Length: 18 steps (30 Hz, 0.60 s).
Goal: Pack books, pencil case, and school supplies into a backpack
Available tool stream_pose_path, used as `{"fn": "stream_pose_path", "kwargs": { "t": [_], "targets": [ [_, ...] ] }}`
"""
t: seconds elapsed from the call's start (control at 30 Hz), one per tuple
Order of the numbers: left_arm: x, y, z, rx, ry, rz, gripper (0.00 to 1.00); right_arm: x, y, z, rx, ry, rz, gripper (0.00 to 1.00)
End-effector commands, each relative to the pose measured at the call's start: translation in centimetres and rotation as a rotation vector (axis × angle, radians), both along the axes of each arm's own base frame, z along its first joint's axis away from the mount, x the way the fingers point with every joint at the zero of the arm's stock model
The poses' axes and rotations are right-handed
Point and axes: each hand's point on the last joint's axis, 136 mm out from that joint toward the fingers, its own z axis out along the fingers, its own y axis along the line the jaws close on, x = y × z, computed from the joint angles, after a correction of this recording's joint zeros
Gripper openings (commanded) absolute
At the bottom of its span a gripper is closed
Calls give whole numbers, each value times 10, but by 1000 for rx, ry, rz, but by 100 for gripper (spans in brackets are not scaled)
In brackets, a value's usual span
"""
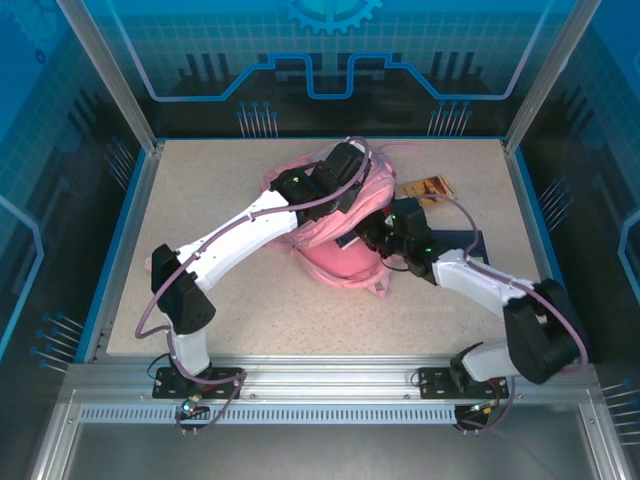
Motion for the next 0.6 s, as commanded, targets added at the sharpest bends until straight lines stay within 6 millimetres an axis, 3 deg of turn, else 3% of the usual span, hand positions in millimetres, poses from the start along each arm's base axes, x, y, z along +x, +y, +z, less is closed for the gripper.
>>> {"fn": "stream_pose_path", "kwargs": {
  "t": [0.0, 0.13, 0.27, 0.3, 0.37, 0.57],
  "targets": [
    [0, 7, 81, -170, -172, 57, 0, 43, 18, 30, 105, -114, -98, 11],
    [1, 9, 77, -158, -166, 66, 0, 74, 47, 11, 134, -79, -64, 17],
    [5, 14, 67, -131, -149, 86, 0, 89, 78, -10, 177, -29, 13, 46],
    [7, 17, 63, -124, -140, 94, 0, 87, 81, -15, 184, -15, 26, 55],
    [9, 24, 54, -109, -121, 110, 0, 79, 81, -22, 180, 4, 37, 62],
    [16, 38, 27, -102, -68, 143, 0, 39, 55, -31, 153, 94, 65, 58]
  ]
}}
